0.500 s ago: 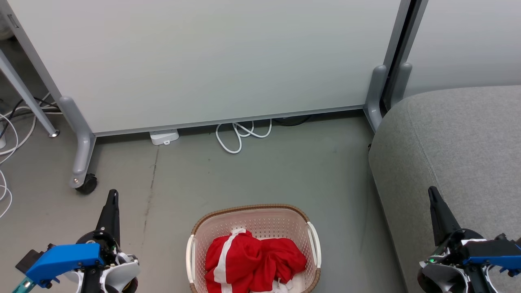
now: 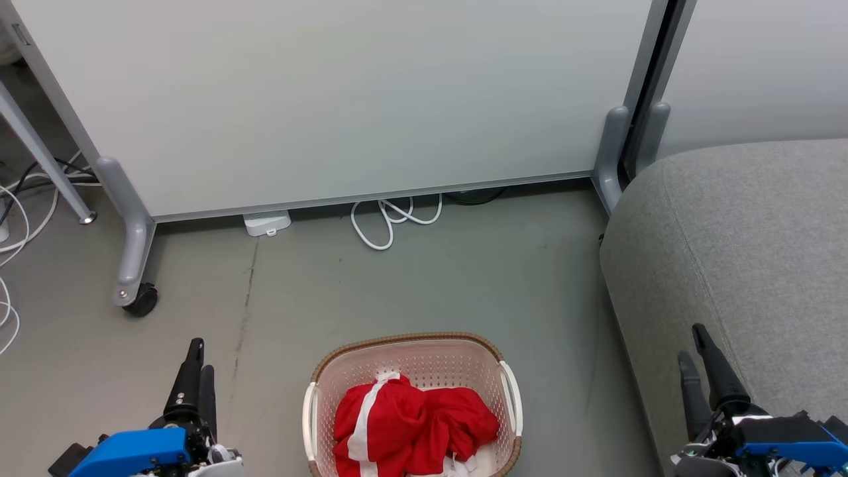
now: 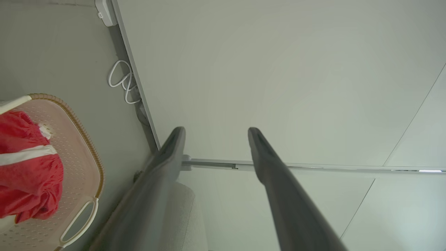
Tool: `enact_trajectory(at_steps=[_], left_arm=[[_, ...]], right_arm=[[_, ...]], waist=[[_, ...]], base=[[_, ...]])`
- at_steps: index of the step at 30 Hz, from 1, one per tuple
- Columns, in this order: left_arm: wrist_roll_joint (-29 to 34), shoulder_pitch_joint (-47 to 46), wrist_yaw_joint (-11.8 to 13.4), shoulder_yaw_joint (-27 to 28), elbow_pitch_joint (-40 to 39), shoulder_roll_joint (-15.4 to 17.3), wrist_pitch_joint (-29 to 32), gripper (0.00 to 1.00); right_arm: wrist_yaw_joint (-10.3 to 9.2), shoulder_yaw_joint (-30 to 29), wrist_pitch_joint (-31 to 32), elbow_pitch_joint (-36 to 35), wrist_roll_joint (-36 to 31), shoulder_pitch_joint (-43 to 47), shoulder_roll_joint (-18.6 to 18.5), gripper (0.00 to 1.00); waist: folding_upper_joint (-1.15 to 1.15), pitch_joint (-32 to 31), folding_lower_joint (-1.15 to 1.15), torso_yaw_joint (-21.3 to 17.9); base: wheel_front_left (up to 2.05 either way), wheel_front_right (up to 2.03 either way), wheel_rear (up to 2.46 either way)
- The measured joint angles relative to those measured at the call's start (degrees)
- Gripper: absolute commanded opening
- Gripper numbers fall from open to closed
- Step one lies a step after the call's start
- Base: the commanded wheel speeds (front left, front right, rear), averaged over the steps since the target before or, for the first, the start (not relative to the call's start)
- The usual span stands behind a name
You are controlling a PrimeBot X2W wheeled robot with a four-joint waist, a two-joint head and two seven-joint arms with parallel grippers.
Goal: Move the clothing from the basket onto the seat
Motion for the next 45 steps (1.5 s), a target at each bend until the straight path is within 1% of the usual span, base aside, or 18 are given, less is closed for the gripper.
enact_trajectory(at_steps=[5, 12, 13, 14, 17, 18, 19, 21, 32, 36, 37, 38, 39, 40, 45], left_arm=[[2.52, -0.22, 0.33, -0.52, -0.09, 0.01, -1.4, 1.0], [10.7, -0.29, 1.53, -1.79, -1.0, 0.05, -3.37, 1.0], [10.7, -0.29, 1.53, -1.79, -1.0, 0.05, -3.37, 1.0], [13.03, -0.33, 1.78, -2.05, -1.37, 0.08, -3.87, 1.0], [16.47, -0.51, 2.03, -2.49, -1.81, 0.1, -4.49, 1.0], [16.47, -0.51, 2.03, -2.49, -1.81, 0.1, -4.49, 1.0], [19.17, -0.55, 2.31, -2.83, -2.05, 0.11, -4.92, 1.0], [22.09, -0.55, 2.33, -3.16, -2.2, 0.12, -5.38, 1.0], [36.29, -0.55, 2.5, -5.26, -2.08, 0.49, -7.58, 1.0], [40.91, -0.55, 2.5, -5.97, -1.97, 0.79, -8.42, 1.0], [40.91, -0.55, 2.5, -5.97, -1.97, 0.79, -8.42, 1.0], [43.1, -0.56, 2.52, -6.31, -1.93, 0.9, -8.77, 1.0], [43.1, -0.56, 2.52, -6.31, -1.93, 0.9, -8.77, 1.0], [45.17, -0.59, 2.5, -6.89, -1.82, 1.03, -9.11, 1.0], [49.86, -0.92, 2.5, -7.88, -1.75, 1.34, -9.91, 1.0]], right_arm=[[0.0, 0.55, -1.43, -0.19, -2.38, -0.04, 0.0, 1.0], [0.0, 1.19, -3.41, -0.71, -7.33, -0.24, -0.01, 1.0], [0.0, 1.19, -3.41, -0.71, -7.33, -0.24, -0.01, 1.0], [0.0, 1.32, -3.88, -0.7, -10.67, -0.35, -0.01, 1.0], [0.0, 1.54, -4.45, -0.51, -15.82, -0.49, -0.02, 1.0], [0.0, 1.54, -4.45, -0.51, -15.82, -0.49, -0.02, 1.0], [0.0, 1.67, -4.93, -0.32, -18.71, -0.58, -0.03, 1.0], [0.0, 1.86, -5.42, -0.21, -21.39, -0.73, -0.03, 1.0], [0.0, 2.4, -7.65, -0.2, -36.51, -0.96, -0.05, 1.0], [0.0, 2.44, -8.44, -0.35, -40.87, -0.97, -0.07, 1.0], [0.0, 2.44, -8.44, -0.35, -40.87, -0.97, -0.07, 1.0], [0.0, 2.45, -8.82, -0.36, -42.87, -0.98, -0.08, 1.0], [0.0, 2.45, -8.82, -0.36, -42.87, -0.98, -0.08, 1.0], [0.0, 2.52, -9.13, -0.35, -44.23, -0.99, -0.09, 1.0], [0.01, 2.86, -9.94, -0.34, -47.63, -1.07, -0.11, 1.0]], waist=[[0.0, 0.05, 0.0, -0.01], [0.0, 0.23, 0.0, 0.0], [0.0, 0.23, 0.0, 0.0], [0.0, 0.27, 0.0, 0.01], [0.0, 0.32, 0.0, 0.04], [0.0, 0.32, 0.0, 0.04], [0.0, 0.33, 0.0, 0.06], [0.0, 0.35, 0.0, 0.07], [0.0, 0.48, 0.0, 0.25], [0.0, 0.55, 0.0, 0.29], [0.0, 0.55, 0.0, 0.29], [0.0, 0.59, 0.0, 0.32], [0.0, 0.59, 0.0, 0.32], [0.0, 0.62, 0.0, 0.36], [0.0, 0.69, 0.0, 0.43]], base=[[0.0, 0.0, 0.0], [0.0, 0.0, 0.0], [0.0, 0.0, 0.0], [0.0, 0.0, 0.0], [0.0, 0.0, 0.0], [0.0, 0.0, 0.0], [0.0, 0.0, 0.0], [0.0, 0.0, 0.0], [0.0, 0.0, 0.0], [0.0, 0.0, 0.0], [0.0, 0.0, 0.0], [0.0, 0.0, 0.0], [0.0, 0.0, 0.0], [0.0, 0.0, 0.0], [0.0, 0.0, 0.0]])
